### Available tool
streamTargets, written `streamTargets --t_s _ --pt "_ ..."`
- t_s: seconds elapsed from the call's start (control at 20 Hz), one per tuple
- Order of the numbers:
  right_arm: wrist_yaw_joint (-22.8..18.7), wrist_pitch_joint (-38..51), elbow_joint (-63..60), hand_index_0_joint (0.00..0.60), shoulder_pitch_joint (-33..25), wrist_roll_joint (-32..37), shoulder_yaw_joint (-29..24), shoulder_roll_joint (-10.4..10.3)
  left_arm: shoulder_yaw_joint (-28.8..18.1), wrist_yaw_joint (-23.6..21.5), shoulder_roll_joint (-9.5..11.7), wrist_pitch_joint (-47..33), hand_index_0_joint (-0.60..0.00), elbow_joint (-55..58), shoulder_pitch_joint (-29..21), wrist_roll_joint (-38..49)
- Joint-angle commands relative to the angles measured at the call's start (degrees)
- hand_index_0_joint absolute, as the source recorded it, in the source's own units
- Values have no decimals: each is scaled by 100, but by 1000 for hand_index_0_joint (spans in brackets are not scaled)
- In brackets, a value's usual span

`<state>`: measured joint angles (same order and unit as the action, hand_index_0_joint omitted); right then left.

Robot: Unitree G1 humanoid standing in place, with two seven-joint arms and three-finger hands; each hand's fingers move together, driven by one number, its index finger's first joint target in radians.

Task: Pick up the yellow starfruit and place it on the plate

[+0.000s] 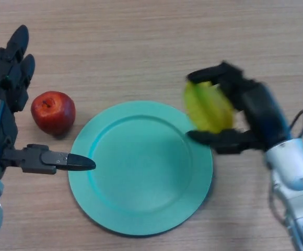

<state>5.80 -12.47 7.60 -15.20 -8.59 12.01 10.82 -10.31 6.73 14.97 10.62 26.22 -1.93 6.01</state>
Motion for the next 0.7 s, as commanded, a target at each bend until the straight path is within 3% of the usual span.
streamTargets --t_s 0.05,0.3,0.5,0.55,0.7 --pt "-595 296 477 600 -145 645 132 13 -449 -234 248 -845 0 348 -186 242" --pt "-1085 669 -78 600 -86 1005 883 7 -433 -219 201 -1047 0 215 -103 281" --pt "-524 150 -131 600 105 244 1030 7 -419 -184 180 -1096 0 126 -29 325" --pt "-490 137 -146 552 103 162 1035 7 -416 -171 183 -1076 0 121 -27 326" --pt "-553 245 -233 151 50 -48 1055 7 -422 -108 178 -944 0 172 3 371"
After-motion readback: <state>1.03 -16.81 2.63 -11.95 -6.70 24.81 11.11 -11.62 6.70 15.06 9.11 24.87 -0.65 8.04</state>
